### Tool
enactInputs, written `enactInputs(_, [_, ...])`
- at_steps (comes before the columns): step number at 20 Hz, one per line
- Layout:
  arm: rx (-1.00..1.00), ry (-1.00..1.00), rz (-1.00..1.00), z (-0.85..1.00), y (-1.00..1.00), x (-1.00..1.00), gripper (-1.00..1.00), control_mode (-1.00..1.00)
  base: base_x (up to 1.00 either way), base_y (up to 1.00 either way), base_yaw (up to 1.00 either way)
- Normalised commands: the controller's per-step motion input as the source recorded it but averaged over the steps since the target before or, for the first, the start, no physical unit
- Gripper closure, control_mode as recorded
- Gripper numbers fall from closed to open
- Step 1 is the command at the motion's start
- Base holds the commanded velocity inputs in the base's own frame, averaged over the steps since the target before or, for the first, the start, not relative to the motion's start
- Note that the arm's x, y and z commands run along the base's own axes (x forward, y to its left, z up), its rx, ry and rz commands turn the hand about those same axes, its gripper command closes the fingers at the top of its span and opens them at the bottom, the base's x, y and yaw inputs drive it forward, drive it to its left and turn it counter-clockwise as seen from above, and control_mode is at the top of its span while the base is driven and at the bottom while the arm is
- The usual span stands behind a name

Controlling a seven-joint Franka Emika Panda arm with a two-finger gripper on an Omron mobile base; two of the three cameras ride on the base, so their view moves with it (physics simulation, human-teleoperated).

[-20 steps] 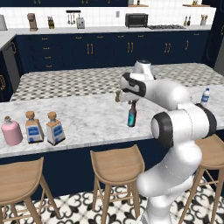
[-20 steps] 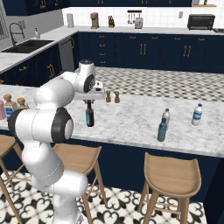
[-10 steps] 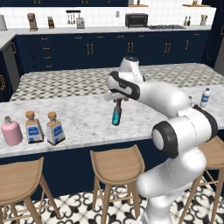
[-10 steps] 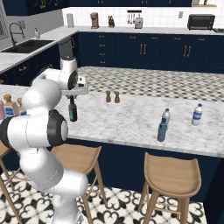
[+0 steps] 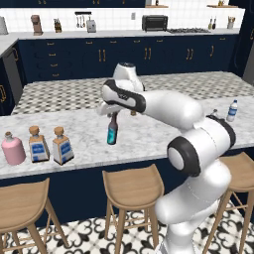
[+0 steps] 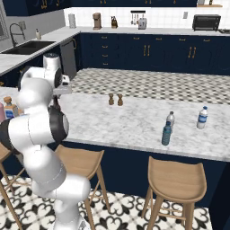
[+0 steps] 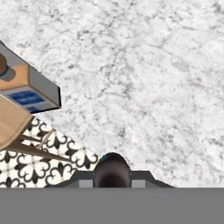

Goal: Move the plastic bottles in the middle to the plastics group, and the glass bottles in the middle to the glass group.

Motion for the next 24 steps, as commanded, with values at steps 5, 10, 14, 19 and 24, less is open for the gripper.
enactInputs(5, [0.0, 0.0, 0.12, -0.18, 0.84, -0.02, 1.0, -1.0, 0.0, 0.0, 0.0])
enactInputs(10, [-0.01, -0.01, 0.09, -0.11, 0.67, 0.0, 1.0, -1.0, 0.0, 0.0, 0.0])
enactInputs(14, [0.0, -0.04, 0.08, 0.0, 0.31, 0.02, 1.0, -1.0, 0.0, 0.0, 0.0])
enactInputs(19, [0.0, -0.04, 0.08, -0.07, 0.21, 0.08, 1.0, -1.0, 0.0, 0.0, 0.0])
enactInputs(24, [0.0, -0.04, 0.12, -0.08, 0.16, 0.29, 1.0, -1.0, 0.0, 0.0, 0.0])
